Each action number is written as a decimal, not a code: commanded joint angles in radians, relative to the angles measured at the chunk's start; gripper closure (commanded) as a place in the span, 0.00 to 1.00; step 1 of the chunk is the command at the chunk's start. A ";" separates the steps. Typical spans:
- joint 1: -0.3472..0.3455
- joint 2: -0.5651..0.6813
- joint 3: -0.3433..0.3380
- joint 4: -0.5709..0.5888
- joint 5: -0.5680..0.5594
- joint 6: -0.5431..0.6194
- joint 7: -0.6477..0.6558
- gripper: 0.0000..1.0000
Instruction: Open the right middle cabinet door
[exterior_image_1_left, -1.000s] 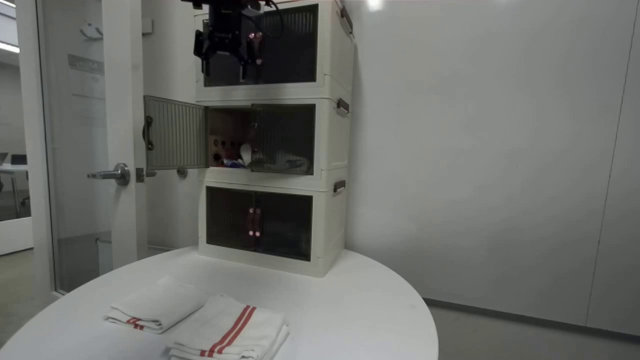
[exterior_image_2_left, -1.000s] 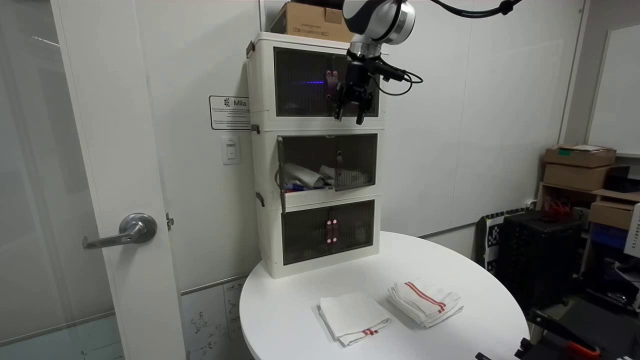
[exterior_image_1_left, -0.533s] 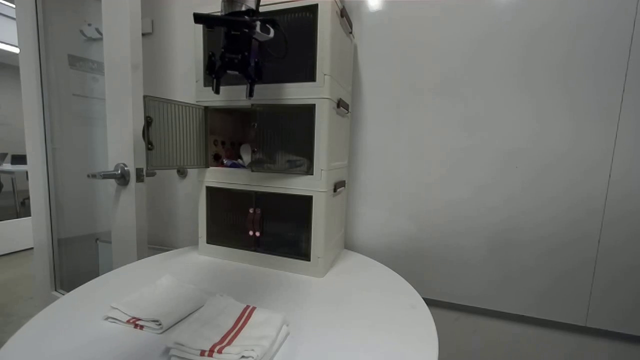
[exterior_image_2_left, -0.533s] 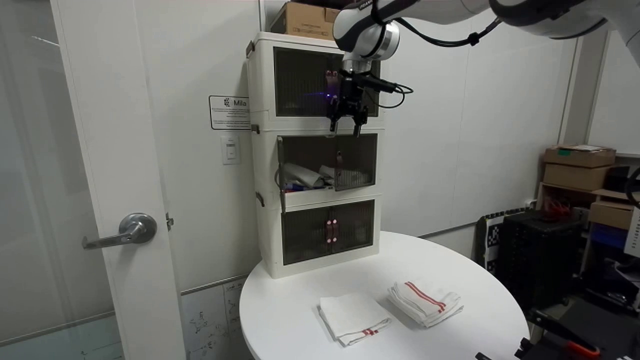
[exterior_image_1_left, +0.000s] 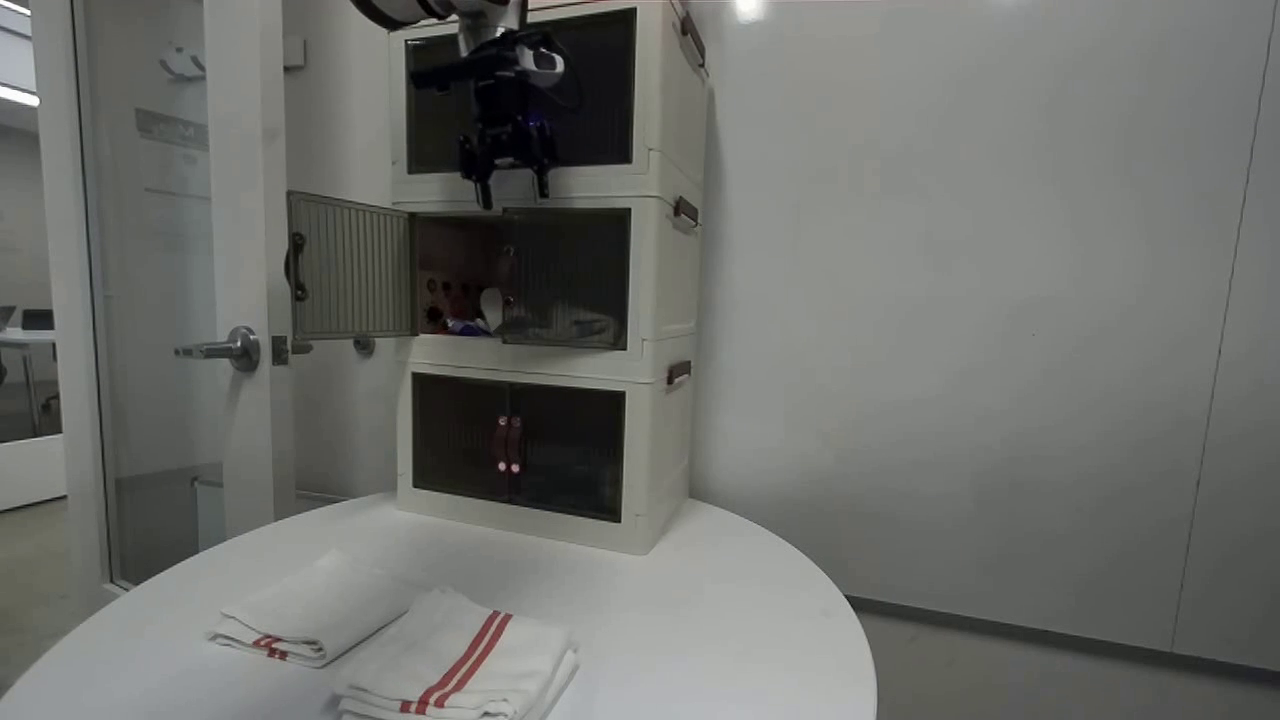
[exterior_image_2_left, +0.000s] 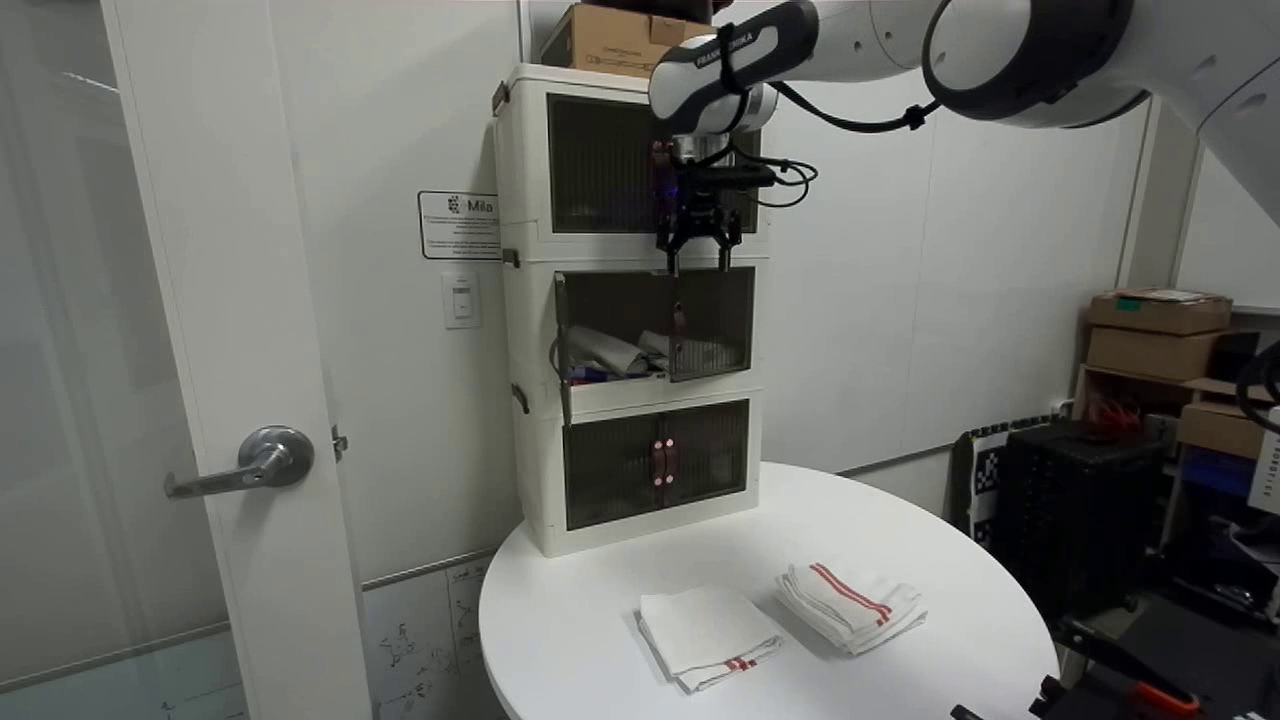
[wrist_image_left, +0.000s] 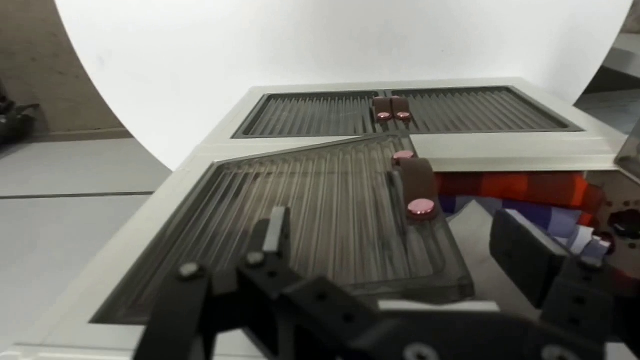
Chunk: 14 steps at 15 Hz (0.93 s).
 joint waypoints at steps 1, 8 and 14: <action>0.027 0.064 -0.031 0.115 -0.048 -0.054 0.082 0.00; 0.002 0.097 0.007 0.162 0.026 0.025 0.117 0.00; 0.001 0.106 0.001 0.148 0.061 0.096 0.183 0.00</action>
